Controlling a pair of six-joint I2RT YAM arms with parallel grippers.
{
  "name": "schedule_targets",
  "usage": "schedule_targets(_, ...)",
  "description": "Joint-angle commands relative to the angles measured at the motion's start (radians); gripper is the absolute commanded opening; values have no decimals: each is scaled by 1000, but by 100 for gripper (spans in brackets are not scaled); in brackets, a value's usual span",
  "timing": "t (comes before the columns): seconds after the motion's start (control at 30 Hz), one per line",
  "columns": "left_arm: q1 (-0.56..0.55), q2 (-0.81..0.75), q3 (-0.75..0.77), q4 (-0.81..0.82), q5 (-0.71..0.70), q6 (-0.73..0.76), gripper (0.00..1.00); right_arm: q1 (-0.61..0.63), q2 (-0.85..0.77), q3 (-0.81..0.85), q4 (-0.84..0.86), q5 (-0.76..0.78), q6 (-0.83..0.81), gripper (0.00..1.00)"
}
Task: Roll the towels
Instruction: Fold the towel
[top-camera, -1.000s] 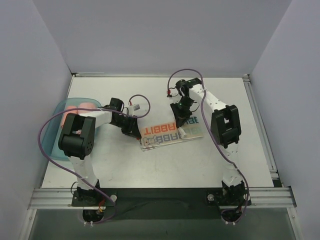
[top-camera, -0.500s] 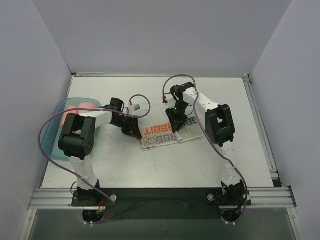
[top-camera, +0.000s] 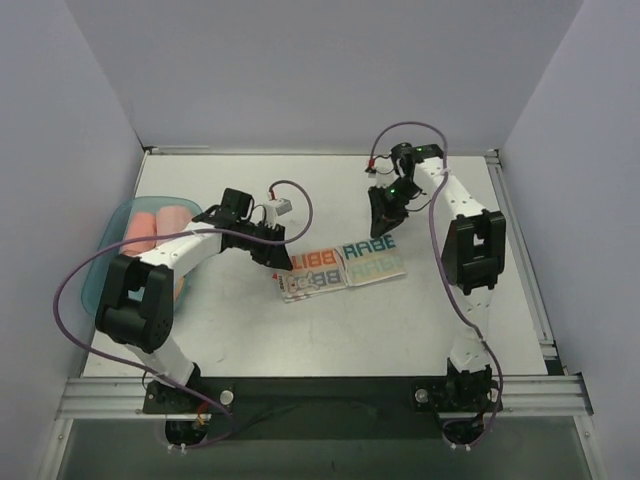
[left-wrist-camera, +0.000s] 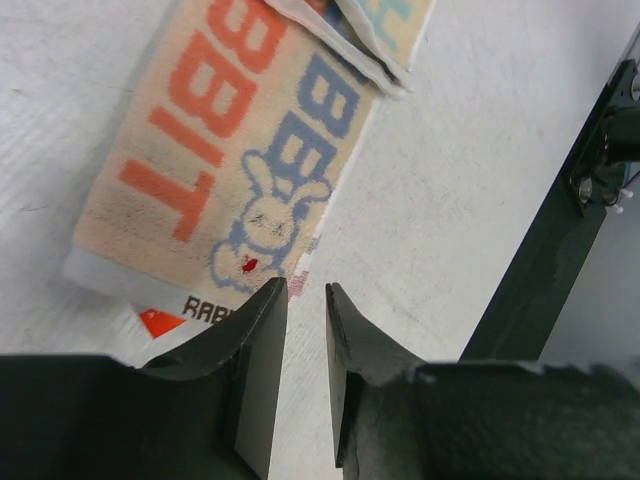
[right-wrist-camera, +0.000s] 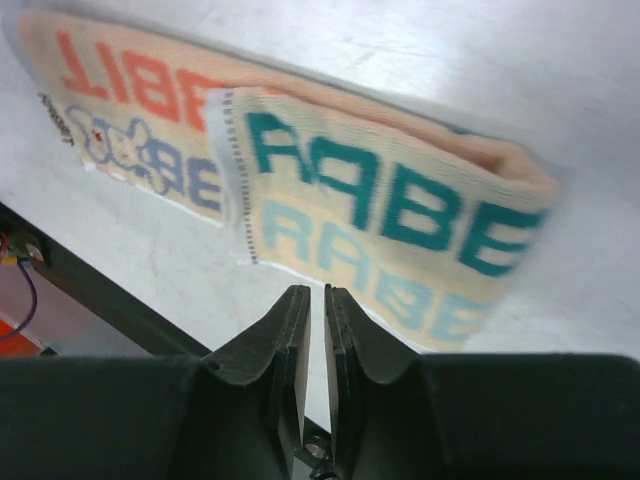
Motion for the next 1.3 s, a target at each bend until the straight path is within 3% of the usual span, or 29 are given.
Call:
schedule_targets(0.0, -55, 50, 20, 12, -40, 10, 33, -59, 5, -8, -46, -4, -45, 13)
schedule_targets(0.27, -95, 205, 49, 4, -117, 5, 29, -81, 117, -84, 3, 3, -56, 8)
schedule_targets(0.47, -61, 334, 172, -45, -197, 115, 27, -69, 30, -335, 84, -30, 1, 6)
schedule_targets(0.53, -29, 397, 285, -65, -201, 141, 27, -43, -57, -447, 103, -71, 9, 9)
schedule_targets(0.6, 23, 435, 382, -113, -165, 163, 29, -9, -128, -500, 98, -213, -9, 16)
schedule_targets(0.73, 66, 420, 528, -183, 1, 171, 48, 39, -313, -514, 86, -275, -40, 30)
schedule_targets(0.87, 51, 307, 445, -186, 14, 191, 54, -33, -321, -463, 90, -199, -51, 32)
schedule_targets(1.03, 6, 253, 322, -177, -46, 152, 49, -81, -223, -445, 95, -87, -83, 31)
schedule_targets(1.27, -26, 323, 261, -100, -86, 59, 42, -84, -163, -501, 109, 1, -128, 29)
